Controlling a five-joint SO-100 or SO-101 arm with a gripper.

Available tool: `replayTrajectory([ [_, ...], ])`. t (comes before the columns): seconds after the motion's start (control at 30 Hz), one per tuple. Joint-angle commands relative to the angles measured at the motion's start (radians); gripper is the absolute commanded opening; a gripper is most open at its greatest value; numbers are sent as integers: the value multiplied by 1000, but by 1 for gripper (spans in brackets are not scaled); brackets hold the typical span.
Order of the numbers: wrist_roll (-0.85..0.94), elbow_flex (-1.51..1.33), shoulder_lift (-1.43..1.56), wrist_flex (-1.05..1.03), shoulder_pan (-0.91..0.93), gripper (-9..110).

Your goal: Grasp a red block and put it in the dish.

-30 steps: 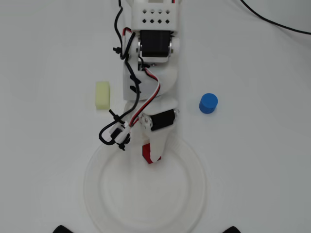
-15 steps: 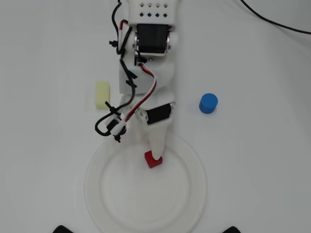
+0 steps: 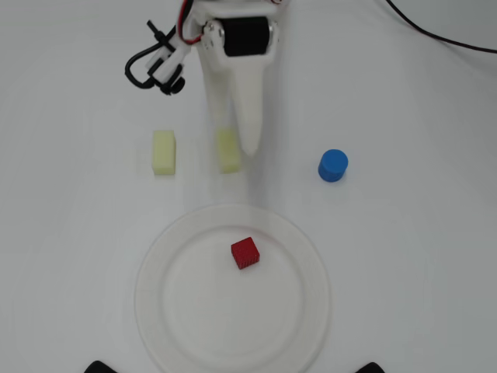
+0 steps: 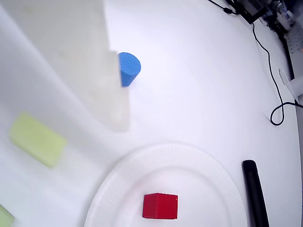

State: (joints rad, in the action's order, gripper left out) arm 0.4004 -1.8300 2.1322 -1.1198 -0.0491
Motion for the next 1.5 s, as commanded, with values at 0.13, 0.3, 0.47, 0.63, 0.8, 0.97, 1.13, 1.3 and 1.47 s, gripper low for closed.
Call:
replayTrajectory([
  [0.13,-20,-515,595,-15,6,33],
  [0.3,-54,-692,776,-71,3,33],
  [0.47,-80,-830,927,-103,-61,33],
  [0.63,-114,-939,994,-118,-114,33],
  [0.8,-133,-1055,1114,-147,-161,32],
  [0.97,-156,-1154,1295,-196,-144,31],
  [1.13,-215,-1183,1321,-227,-137,27],
  [1.3,-265,-1197,1321,-241,-140,18],
  [1.47,-262,-1233,1321,-242,-137,6],
])
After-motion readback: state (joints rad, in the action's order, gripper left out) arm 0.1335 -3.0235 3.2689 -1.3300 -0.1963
